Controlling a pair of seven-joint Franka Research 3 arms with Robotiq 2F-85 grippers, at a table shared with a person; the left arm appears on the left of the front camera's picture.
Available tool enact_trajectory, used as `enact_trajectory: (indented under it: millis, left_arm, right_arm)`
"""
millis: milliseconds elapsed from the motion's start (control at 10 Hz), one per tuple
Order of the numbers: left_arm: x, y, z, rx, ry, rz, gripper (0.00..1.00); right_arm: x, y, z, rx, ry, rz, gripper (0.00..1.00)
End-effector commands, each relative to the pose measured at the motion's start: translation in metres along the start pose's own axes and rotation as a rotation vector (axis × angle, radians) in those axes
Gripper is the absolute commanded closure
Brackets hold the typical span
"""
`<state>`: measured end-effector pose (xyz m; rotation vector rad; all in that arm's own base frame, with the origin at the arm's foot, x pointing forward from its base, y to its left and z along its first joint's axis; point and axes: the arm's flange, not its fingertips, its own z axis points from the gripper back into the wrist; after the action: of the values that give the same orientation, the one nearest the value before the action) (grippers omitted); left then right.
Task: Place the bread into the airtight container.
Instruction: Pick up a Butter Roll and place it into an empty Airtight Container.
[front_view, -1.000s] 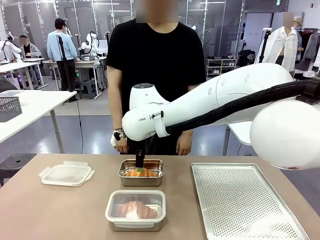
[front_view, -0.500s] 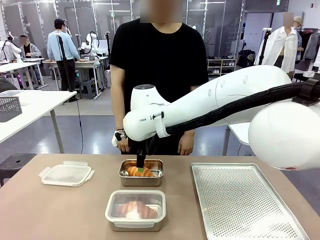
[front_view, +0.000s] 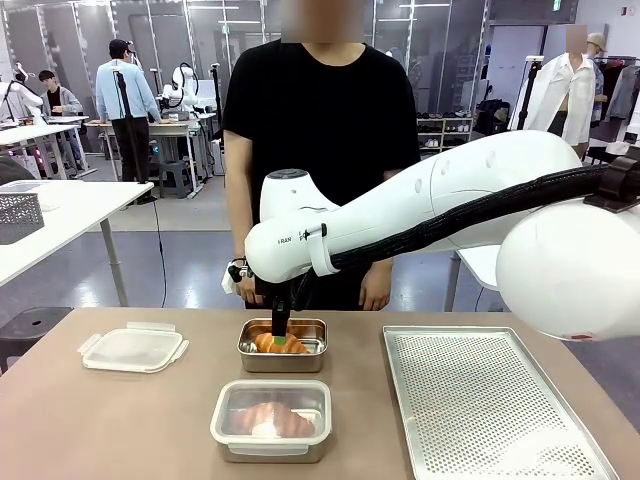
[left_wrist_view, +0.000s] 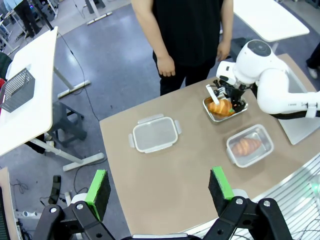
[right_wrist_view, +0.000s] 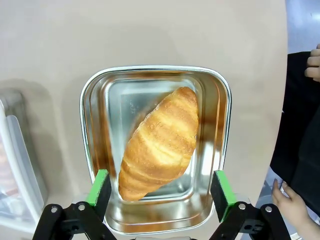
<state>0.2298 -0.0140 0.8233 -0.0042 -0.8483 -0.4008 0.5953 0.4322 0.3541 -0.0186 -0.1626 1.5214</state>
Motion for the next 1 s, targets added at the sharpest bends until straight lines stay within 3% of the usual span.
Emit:
enact_trajectory:
  millis: [0, 700, 900]
  left_arm:
    - [0.001, 0.001, 0.001, 0.001, -0.001, -0.003, 0.0]
    - [0.001, 0.001, 0.001, 0.001, -0.001, -0.003, 0.0]
    - [0.001, 0.001, 0.001, 0.001, -0.001, -0.003, 0.0]
  right_arm:
    - [0.001, 0.001, 0.0, -0.001, 0.0, 0.0, 0.0]
    - [0.0, 0.0, 0.0, 0.0, 0.0, 0.0, 0.0]
    - [-0.035, -0.001, 0.04, -0.032, 0.016, -0.06, 0.0]
